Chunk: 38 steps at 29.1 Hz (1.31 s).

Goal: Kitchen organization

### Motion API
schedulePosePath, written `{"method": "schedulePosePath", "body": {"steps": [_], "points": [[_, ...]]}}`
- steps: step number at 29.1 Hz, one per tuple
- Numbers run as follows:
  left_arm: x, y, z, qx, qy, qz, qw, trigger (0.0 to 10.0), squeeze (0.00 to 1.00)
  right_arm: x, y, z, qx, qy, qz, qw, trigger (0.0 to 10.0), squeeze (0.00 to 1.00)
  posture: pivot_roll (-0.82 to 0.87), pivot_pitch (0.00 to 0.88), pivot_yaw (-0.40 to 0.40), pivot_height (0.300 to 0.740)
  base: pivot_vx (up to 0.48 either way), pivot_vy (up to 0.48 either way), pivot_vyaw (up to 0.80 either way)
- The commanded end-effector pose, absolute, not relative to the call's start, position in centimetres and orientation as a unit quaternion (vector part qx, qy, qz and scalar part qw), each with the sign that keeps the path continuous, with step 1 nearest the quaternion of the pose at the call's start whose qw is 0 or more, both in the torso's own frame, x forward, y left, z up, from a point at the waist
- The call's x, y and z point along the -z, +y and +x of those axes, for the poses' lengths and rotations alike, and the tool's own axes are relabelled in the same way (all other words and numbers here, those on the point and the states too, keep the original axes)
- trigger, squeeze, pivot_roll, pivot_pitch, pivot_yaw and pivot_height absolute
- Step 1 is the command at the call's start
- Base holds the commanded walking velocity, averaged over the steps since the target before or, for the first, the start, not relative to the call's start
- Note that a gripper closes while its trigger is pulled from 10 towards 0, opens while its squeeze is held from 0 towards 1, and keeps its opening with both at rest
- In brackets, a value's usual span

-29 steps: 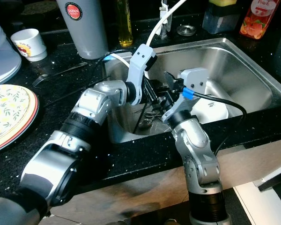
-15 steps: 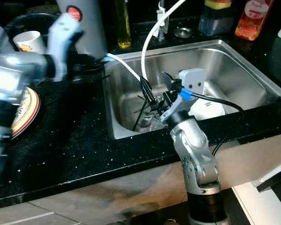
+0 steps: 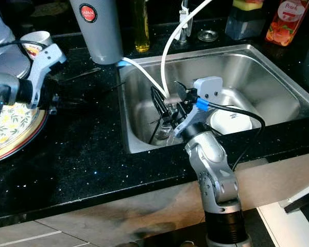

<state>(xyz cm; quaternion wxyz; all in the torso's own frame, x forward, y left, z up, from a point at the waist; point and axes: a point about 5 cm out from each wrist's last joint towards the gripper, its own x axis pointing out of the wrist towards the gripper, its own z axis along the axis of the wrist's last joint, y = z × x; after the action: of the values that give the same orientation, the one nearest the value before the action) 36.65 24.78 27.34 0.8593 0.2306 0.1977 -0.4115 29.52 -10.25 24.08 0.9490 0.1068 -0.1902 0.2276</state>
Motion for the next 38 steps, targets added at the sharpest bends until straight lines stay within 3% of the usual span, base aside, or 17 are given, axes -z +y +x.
{"method": "schedulePosePath", "body": {"steps": [1, 19, 20, 21, 22, 23, 24, 25, 36, 37, 38], "points": [[-27.8, 25.7, 36.6, 0.397, 0.205, 0.250, 0.859, 10.0, 0.00, -24.0, -10.2, 29.5, -0.231, -0.190, 0.111, 0.948, 10.0, 0.00, 0.18, 0.122, 0.040, 0.740, 0.000, 0.000, 0.00], [-24.4, 25.0, 37.6, 0.400, 0.268, 0.266, 0.835, 10.0, 0.00, -24.1, -10.6, 29.4, -0.225, -0.192, 0.111, 0.949, 10.0, 0.00, 0.17, 0.131, 0.043, 0.740, 0.000, 0.000, 0.00], [-24.1, 25.1, 37.6, 0.395, 0.273, 0.274, 0.833, 8.8, 0.00, -24.1, -10.6, 29.4, -0.225, -0.192, 0.111, 0.949, 10.0, 0.00, 0.17, 0.131, 0.043, 0.740, 0.000, 0.000, 0.00], [-24.0, 25.2, 37.6, 0.393, 0.276, 0.278, 0.832, 8.8, 0.00, -24.1, -10.5, 29.4, -0.225, -0.192, 0.111, 0.949, 10.0, 0.00, 0.17, 0.137, 0.042, 0.740, 0.000, 0.000, 0.00], [-23.8, 25.3, 37.6, 0.388, 0.279, 0.274, 0.834, 3.5, 0.00, -24.1, -10.5, 29.4, -0.225, -0.192, 0.112, 0.949, 10.0, 0.00, 0.17, 0.137, 0.044, 0.740, 0.000, 0.000, 0.00], [-23.8, 25.3, 37.6, 0.388, 0.279, 0.274, 0.834, 3.5, 0.00, -24.1, -10.5, 29.4, -0.225, -0.192, 0.112, 0.949, 10.0, 0.00, 0.17, 0.137, 0.044, 0.740, 0.000, 0.000, 0.00], [-23.7, 25.3, 37.6, 0.387, 0.280, 0.269, 0.836, 0.7, 0.00, -24.1, -10.5, 29.4, -0.224, -0.192, 0.112, 0.949, 10.0, 0.00, 0.17, 0.137, 0.044, 0.740, 0.000, 0.000, 0.00], [-23.7, 25.3, 37.7, 0.382, 0.280, 0.261, 0.841, 0.0, 0.00, -24.1, -10.6, 29.4, -0.224, -0.192, 0.112, 0.949, 10.0, 0.00, 0.17, 0.136, 0.042, 0.740, 0.000, 0.000, 0.00], [-23.8, 24.7, 38.1, 0.378, 0.256, 0.221, 0.862, 0.0, 0.00, -24.2, -10.6, 29.6, -0.226, -0.194, 0.111, 0.948, 10.0, 0.00, 0.17, 0.129, 0.033, 0.740, 0.000, 0.000, 0.00], [-25.8, 22.9, 38.7, 0.409, 0.194, 0.170, 0.875, 0.0, 0.00, -24.3, -10.5, 29.6, -0.227, -0.194, 0.110, 0.948, 10.0, 0.00, 0.17, 0.129, 0.029, 0.740, 0.000, 0.000, 0.00], [-25.8, 22.9, 38.7, 0.409, 0.194, 0.170, 0.875, 0.0, 0.00, -24.3, -10.5, 29.6, -0.227, -0.194, 0.110, 0.948, 10.0, 0.00, 0.17, 0.129, 0.029, 0.740, 0.000, 0.000, 0.00]]}}
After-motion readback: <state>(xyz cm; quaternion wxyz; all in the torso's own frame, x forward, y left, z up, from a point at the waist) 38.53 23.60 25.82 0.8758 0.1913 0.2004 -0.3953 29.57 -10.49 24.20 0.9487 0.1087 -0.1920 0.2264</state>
